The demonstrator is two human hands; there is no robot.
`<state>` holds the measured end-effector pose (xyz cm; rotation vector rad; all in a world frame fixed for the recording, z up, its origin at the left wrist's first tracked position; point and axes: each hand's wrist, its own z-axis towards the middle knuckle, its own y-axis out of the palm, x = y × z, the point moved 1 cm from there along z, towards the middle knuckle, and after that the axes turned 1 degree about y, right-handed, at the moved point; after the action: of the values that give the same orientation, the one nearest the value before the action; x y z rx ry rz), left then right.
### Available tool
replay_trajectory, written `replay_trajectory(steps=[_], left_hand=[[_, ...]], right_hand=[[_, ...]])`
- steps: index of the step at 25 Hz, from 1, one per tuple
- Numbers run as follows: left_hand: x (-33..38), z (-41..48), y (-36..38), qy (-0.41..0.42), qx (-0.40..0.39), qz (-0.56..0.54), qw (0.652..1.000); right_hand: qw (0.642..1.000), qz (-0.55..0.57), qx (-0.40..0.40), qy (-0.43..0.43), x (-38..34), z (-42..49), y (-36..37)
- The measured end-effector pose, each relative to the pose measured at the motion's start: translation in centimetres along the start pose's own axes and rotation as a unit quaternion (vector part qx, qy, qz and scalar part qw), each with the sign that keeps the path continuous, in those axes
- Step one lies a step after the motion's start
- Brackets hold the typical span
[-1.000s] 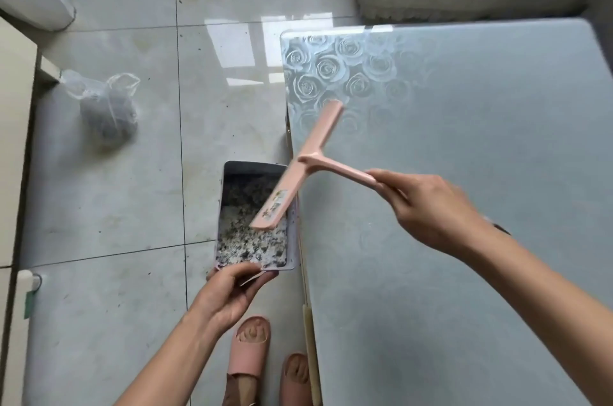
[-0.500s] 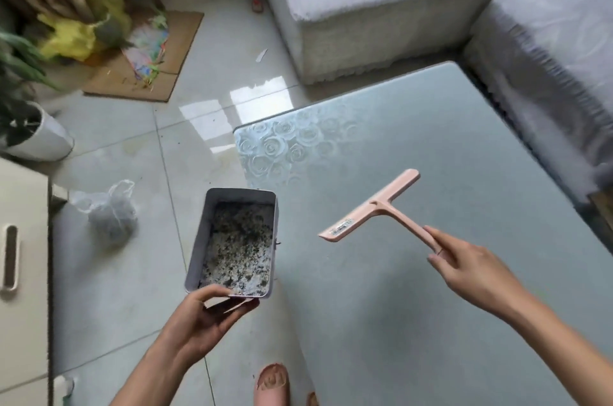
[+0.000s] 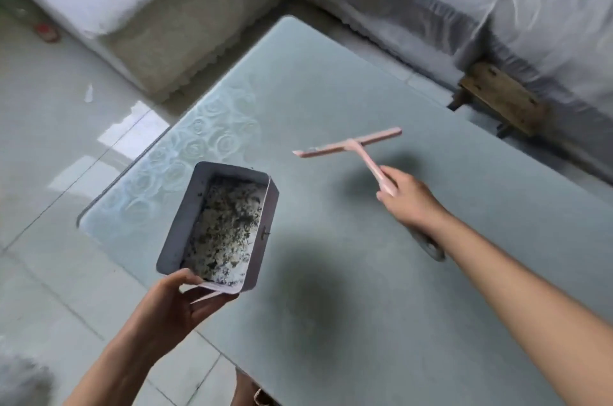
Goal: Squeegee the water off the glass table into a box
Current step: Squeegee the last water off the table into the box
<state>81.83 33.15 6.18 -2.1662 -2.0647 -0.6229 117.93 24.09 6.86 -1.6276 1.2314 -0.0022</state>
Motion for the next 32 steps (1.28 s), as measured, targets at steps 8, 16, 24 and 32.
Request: replay_trajectory(steps=[8,16,24,32], left_hand=[[8.7,6.0,4.7,-0.005,-0.06,0.18,0.982],[9.4,6.1,8.4,-0.036,-0.081,0.28,0.956],[6.7,6.7,11.8,-0.048,-0.1,0.349,0.93],[4.6,4.9,13.3,-0.048,-0.099,0.364,0.925]], right_hand=[[0.992,-0.041,0.073,0.097,-0.5,4.7,4.5],[0.984,-0.016,0.045,0.169,3.1,-14.7,7.6],[0.963,-0.041,0.111,0.243,10.2,-2.8,-1.8],[0.963,-0.025,0.119,0.239,10.6,-17.3,3.1]])
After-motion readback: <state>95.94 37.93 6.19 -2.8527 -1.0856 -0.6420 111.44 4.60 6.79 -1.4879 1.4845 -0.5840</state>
